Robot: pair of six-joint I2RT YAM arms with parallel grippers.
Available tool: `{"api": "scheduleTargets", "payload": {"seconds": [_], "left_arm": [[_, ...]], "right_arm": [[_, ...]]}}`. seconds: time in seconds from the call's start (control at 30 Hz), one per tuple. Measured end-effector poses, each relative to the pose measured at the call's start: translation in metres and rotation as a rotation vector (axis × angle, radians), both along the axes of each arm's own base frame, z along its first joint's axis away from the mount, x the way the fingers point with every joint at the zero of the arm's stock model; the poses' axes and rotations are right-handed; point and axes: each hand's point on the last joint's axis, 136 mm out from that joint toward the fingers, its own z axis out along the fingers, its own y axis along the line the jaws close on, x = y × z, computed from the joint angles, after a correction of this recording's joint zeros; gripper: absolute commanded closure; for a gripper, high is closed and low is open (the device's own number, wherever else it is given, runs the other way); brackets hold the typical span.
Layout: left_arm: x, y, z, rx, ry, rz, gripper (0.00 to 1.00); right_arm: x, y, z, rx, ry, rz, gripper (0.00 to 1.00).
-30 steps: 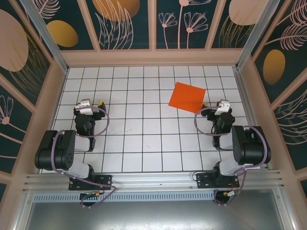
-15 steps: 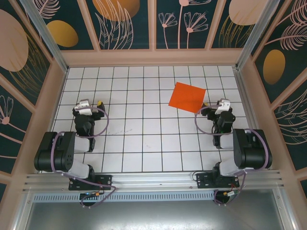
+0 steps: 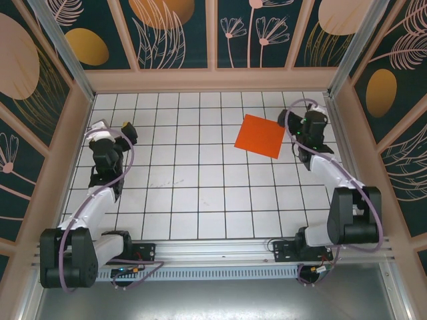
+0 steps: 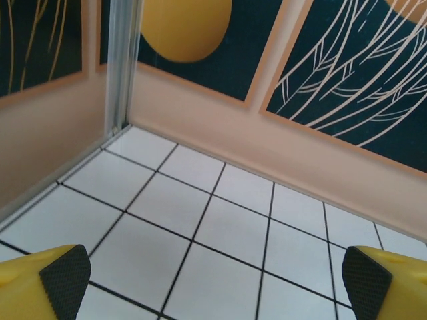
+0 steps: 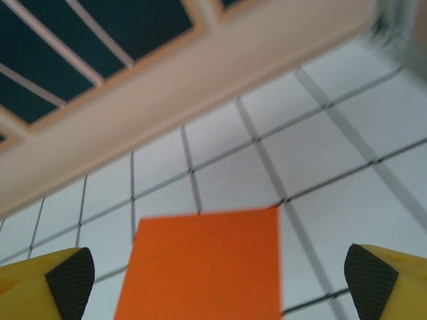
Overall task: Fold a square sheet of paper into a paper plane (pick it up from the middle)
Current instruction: Move the square sheet of paper to the center of the table.
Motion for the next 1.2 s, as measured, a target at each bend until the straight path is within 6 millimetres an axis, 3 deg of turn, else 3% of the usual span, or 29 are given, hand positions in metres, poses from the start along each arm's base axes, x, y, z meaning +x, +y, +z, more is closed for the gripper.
{"api": "scheduleTargets", "payload": {"seconds": [0.1, 0.23, 0.4, 0.6, 0.67, 0.83, 0.93, 1.0, 1.2], "left_arm": [[-0.002, -0.007, -0.015, -0.079, 0.077, -0.023, 0.01], [-0.008, -0.022, -0.039, -0.146, 0.183, -0.093, 0.01], [-0.008, -0.034, -0.054, -0.178, 0.253, -0.153, 0.01], [-0.01, -0.037, -0.063, -0.186, 0.289, -0.168, 0.02], [-0.01, -0.038, -0.064, -0.187, 0.293, -0.168, 0.01], [-0.009, -0.038, -0.07, -0.189, 0.311, -0.168, 0.01], [-0.009, -0.038, -0.074, -0.19, 0.324, -0.167, 0.02], [-0.009, -0.038, -0.076, -0.191, 0.329, -0.166, 0.02], [-0.009, -0.039, -0.08, -0.197, 0.342, -0.169, 0.01]], "right_arm": [[0.006, 0.045, -0.038, 0.065, 0.138, 0.09, 0.01], [0.017, 0.096, -0.085, 0.13, 0.292, 0.172, 0.11], [0.04, 0.132, -0.119, 0.168, 0.394, 0.195, 0.16], [0.065, 0.154, -0.144, 0.171, 0.45, 0.184, 0.17], [0.07, 0.156, -0.143, 0.168, 0.452, 0.178, 0.18], [0.068, 0.16, -0.147, 0.157, 0.465, 0.18, 0.18], [0.057, 0.163, -0.149, 0.156, 0.465, 0.188, 0.18], [0.038, 0.169, -0.149, 0.155, 0.475, 0.21, 0.17], [-0.048, 0.218, -0.152, 0.139, 0.529, 0.331, 0.17]]}}
